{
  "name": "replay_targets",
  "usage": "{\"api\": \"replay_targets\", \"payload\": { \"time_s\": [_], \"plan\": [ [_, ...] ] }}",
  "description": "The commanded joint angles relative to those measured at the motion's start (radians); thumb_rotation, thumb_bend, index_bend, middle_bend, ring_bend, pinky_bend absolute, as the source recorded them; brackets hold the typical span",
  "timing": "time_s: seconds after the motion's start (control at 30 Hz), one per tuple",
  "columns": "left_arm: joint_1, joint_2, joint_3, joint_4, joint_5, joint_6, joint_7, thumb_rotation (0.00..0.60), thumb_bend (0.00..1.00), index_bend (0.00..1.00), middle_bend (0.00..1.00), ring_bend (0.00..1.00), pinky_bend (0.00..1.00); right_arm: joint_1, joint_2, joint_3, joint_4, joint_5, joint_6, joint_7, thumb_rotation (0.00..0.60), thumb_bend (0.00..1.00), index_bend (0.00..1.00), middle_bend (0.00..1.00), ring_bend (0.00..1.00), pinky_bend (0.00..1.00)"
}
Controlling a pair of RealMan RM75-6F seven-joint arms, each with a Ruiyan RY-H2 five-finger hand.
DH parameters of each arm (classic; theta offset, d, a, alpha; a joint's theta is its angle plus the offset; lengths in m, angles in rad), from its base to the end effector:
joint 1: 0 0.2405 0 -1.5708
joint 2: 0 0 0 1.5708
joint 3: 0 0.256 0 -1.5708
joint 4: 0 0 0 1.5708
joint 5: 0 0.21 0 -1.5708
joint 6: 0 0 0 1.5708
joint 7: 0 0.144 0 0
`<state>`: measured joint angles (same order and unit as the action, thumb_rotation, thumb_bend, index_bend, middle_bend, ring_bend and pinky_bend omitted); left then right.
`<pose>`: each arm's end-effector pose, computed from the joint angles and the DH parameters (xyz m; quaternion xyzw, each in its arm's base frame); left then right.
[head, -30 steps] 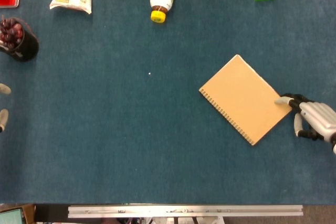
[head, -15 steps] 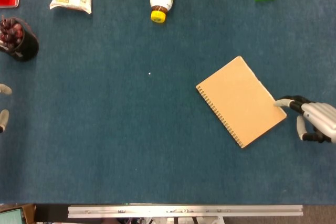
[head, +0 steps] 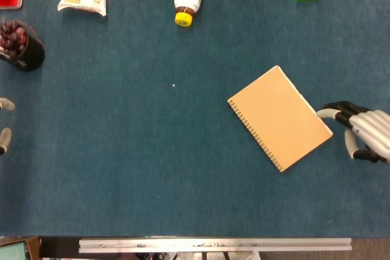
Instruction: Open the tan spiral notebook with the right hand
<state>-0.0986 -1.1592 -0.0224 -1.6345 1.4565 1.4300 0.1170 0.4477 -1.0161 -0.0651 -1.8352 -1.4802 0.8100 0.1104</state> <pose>-0.3111 0.1783 0.1350 -0.6133 -0.4006 -0.3448 0.5869 -0.2506 -0.2136 0.0765 0.7503 -0.5266 0.2455 0.3154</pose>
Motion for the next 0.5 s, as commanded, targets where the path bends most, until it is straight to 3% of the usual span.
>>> {"api": "replay_targets", "payload": {
  "time_s": [0.03,0.2,0.5],
  "plan": [
    [0.0,0.001,-0.001,0.0,-0.002,-0.002,-0.002,0.6,0.32,0.37,0.11,0.16,0.26,-0.001,-0.105,0.006,0.096,-0.004,0.036,-0.155,0.6,0.84,0.17,0.13,0.07,0.18],
    [-0.001,0.001,-0.003,0.002,-0.007,-0.004,-0.006,0.6,0.32,0.37,0.11,0.16,0.26,0.007,-0.215,0.016,0.2,-0.048,0.084,-0.274,0.6,0.85,0.17,0.14,0.07,0.18],
    [-0.001,0.0,-0.002,0.004,-0.007,-0.005,-0.007,0.6,0.32,0.37,0.11,0.16,0.26,0.057,-0.359,0.002,0.379,-0.231,0.168,-0.287,0.6,0.88,0.17,0.15,0.07,0.18]
  ]
}}
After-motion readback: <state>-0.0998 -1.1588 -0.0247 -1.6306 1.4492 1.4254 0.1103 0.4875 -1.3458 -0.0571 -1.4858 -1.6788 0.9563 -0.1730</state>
